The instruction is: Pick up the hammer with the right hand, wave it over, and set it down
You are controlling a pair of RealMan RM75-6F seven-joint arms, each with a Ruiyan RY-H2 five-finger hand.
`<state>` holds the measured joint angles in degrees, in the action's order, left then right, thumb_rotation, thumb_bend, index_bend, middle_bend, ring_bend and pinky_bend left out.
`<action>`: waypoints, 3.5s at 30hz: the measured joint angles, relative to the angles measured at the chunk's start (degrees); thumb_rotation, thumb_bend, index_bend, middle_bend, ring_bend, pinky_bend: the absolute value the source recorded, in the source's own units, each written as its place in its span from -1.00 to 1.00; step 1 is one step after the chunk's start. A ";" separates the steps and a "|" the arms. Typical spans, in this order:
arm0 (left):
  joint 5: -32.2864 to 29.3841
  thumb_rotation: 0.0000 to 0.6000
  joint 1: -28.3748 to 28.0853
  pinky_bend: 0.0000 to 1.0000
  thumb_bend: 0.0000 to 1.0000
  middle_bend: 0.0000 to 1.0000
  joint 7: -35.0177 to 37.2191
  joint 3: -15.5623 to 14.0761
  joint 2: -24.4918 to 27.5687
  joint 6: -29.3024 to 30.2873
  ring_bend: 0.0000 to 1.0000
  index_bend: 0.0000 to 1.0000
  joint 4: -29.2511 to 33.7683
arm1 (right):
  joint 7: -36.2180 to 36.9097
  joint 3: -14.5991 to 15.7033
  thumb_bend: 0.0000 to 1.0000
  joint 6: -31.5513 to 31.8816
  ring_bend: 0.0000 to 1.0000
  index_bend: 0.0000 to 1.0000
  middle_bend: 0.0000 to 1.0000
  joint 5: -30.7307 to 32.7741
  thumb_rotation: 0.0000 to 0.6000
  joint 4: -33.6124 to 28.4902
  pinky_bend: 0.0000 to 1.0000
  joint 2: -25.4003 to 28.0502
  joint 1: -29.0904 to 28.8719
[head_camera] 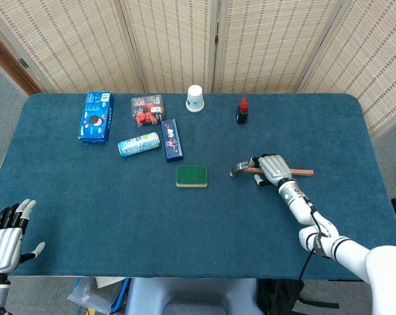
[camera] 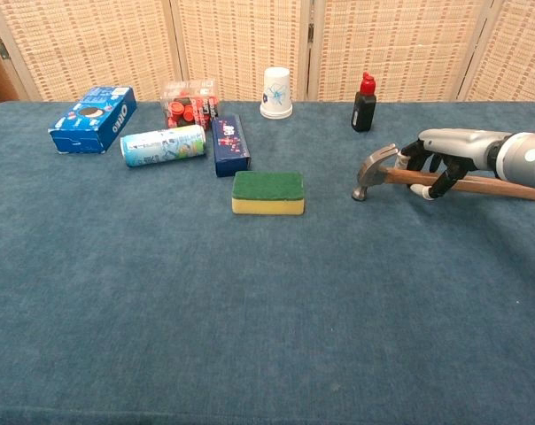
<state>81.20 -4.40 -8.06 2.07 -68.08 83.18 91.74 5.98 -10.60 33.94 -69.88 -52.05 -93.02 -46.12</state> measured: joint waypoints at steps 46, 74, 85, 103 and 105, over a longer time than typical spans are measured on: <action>-2.55 1.00 0.03 -1.00 -0.61 -1.00 0.46 0.05 -1.15 -2.38 -0.96 -1.00 -2.11 | 0.55 0.52 0.55 -0.53 -0.02 0.14 0.17 0.76 1.00 -1.39 -0.04 0.51 -0.35; -2.58 1.00 0.18 -1.00 -0.61 -1.00 0.33 -0.21 -0.37 -2.63 -0.96 -1.00 -1.08 | -2.13 0.57 0.60 13.78 0.56 0.23 0.59 -3.70 1.00 -16.81 0.59 9.58 4.66; -2.11 1.00 0.34 -1.00 -0.60 -1.00 0.73 -0.20 -0.02 -2.10 -0.96 -1.00 -0.95 | -2.85 -0.27 0.60 14.09 0.61 0.26 0.62 -3.38 1.00 -22.94 0.64 11.22 4.10; -1.62 1.00 1.30 -1.00 -0.61 -1.00 2.74 -0.48 0.19 -1.03 -0.96 -1.00 -2.13 | -14.01 -2.81 0.60 9.94 0.61 0.26 0.62 5.56 1.00 -22.94 0.64 5.12 -2.36; -1.74 1.00 1.45 -1.00 -0.60 -1.00 3.03 -0.51 0.13 -1.02 -0.96 -1.00 -2.42 | -15.31 -3.02 0.60 9.20 0.61 0.26 0.62 6.95 1.00 -21.46 0.64 3.46 -3.48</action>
<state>79.45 -2.95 -5.03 1.56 -67.95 82.15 89.33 -9.33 -13.62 43.14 -62.93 -73.51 -89.56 -49.60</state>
